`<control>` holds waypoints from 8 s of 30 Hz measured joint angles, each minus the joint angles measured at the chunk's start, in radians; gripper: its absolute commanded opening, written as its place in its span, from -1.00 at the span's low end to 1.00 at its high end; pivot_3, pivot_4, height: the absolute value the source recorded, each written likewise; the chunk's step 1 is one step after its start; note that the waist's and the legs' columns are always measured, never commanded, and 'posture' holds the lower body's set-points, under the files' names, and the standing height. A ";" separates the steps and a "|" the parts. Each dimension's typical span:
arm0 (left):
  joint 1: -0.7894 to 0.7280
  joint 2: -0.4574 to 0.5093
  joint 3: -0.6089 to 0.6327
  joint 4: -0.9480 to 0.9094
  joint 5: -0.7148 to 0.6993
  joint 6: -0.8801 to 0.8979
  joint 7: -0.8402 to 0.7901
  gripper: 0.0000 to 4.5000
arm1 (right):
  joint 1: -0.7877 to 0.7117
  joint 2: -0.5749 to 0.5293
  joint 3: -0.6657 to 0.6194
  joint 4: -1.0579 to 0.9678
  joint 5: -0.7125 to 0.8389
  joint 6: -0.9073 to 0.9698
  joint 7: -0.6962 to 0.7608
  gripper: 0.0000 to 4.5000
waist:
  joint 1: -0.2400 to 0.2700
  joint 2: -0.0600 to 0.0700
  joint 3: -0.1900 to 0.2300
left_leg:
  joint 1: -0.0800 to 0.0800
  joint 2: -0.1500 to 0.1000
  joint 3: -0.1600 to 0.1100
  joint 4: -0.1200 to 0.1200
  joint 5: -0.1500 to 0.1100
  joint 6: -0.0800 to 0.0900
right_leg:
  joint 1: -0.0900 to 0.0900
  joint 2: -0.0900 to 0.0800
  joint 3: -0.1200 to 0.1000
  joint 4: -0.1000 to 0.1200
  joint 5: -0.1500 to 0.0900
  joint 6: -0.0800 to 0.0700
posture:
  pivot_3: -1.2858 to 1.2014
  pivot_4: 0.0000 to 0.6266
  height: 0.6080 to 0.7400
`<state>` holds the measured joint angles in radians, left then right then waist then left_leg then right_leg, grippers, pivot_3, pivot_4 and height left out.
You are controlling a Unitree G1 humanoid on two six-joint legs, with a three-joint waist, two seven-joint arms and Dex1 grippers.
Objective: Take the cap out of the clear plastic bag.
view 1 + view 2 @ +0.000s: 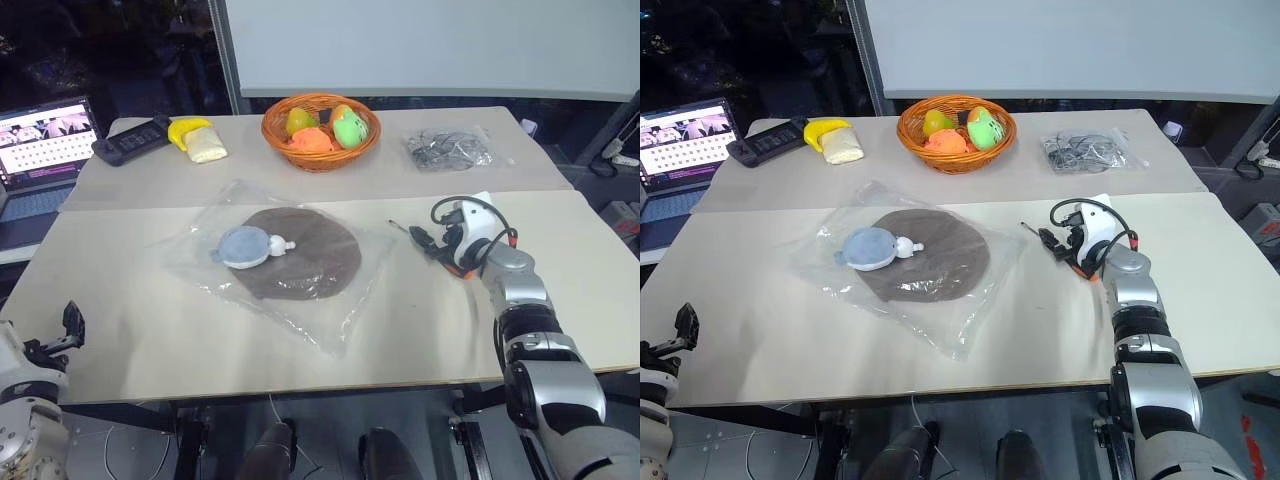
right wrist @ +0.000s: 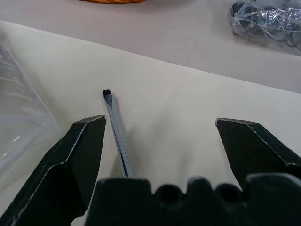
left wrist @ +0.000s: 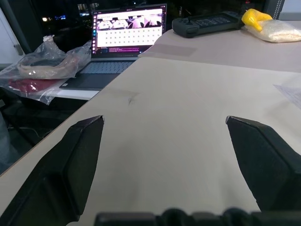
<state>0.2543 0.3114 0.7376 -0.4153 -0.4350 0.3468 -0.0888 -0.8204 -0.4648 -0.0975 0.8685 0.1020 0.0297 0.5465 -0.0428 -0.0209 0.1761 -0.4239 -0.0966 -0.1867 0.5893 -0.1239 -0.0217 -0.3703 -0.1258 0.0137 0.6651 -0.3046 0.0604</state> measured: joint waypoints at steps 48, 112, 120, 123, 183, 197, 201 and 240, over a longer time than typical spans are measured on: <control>-0.100 0.605 -0.181 -0.432 -0.705 0.380 -0.346 0.99 | -0.070 -0.197 0.276 -0.236 -0.056 0.416 0.352 1.00 | 0.015 0.006 0.005 | -0.007 0.010 0.019 0.001 -0.005 0.001 | -0.017 0.011 0.021 0.002 0.003 -0.003 | 0.03 -0.52 1.00; -0.074 0.447 -0.515 -0.383 -0.269 0.312 -0.452 1.00 | -0.421 0.019 0.244 0.517 -0.377 0.108 -0.329 -0.11 | -0.005 0.004 0.003 | -0.001 0.018 0.027 0.000 -0.006 0.001 | -0.017 0.016 0.029 0.004 0.006 -0.004 | 0.03 -0.52 1.00; -0.048 0.431 -0.518 -0.400 -0.269 0.312 -0.432 1.00 | -0.421 0.004 0.236 0.517 -0.407 0.078 -0.351 0.98 | -0.012 0.004 0.003 | 0.000 0.018 0.028 0.000 -0.006 0.001 | -0.017 0.017 0.029 0.006 0.006 -0.004 | 0.03 -0.52 1.00; -0.044 0.430 -0.518 -0.400 -0.269 0.312 -0.431 1.00 | -0.421 0.004 0.232 0.517 -0.411 0.060 -0.331 0.98 | -0.018 0.004 0.003 | 0.000 0.018 0.028 0.001 -0.006 0.001 | -0.017 0.017 0.030 0.006 0.006 -0.004 | 0.03 -0.52 1.00; 0.099 0.333 -0.324 -0.447 -0.295 0.314 -0.316 1.00 | -0.473 0.605 0.354 0.439 -0.298 -0.163 0.064 -0.86 | -0.028 0.006 0.004 | 0.008 0.046 0.029 0.000 -0.010 -0.008 | -0.020 0.049 0.032 0.013 0.012 -0.026 | 0.03 -0.52 1.00; 0.095 0.333 -0.324 -0.447 -0.292 0.314 -0.312 1.00 | -0.470 0.605 0.299 0.439 -0.254 -0.135 0.094 -0.98 | -0.028 0.006 0.004 | 0.008 0.046 0.029 0.000 -0.010 -0.008 | -0.020 0.049 0.032 0.013 0.012 -0.026 | 0.03 -0.52 1.00; 0.092 0.333 -0.325 -0.445 -0.291 0.314 -0.312 1.00 | -0.475 0.605 0.226 0.424 -0.186 -0.114 0.136 -0.98 | -0.028 0.006 0.004 | 0.008 0.046 0.029 0.000 -0.010 -0.008 | -0.020 0.049 0.032 0.013 0.012 -0.026 | 0.03 -0.52 1.00; 0.024 0.335 -0.369 -0.399 -0.269 0.314 -0.320 1.00 | -0.380 0.139 0.063 0.524 -0.257 0.106 -0.518 -0.01 | -0.045 0.006 0.005 | 0.009 0.047 0.033 0.000 -0.011 -0.008 | -0.018 0.049 0.035 0.014 0.011 -0.028 | 0.03 -0.52 1.00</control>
<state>0.2781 0.6468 0.3687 -0.8148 -0.7045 0.6605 -0.4083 -1.2004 -0.3254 -0.0346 1.3924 -0.1547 0.1355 0.0281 -0.0878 -0.0147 0.1806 -0.4144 -0.0495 -0.1534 0.5895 -0.1348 -0.0295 -0.3883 -0.0771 0.0486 0.6787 -0.2935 0.0327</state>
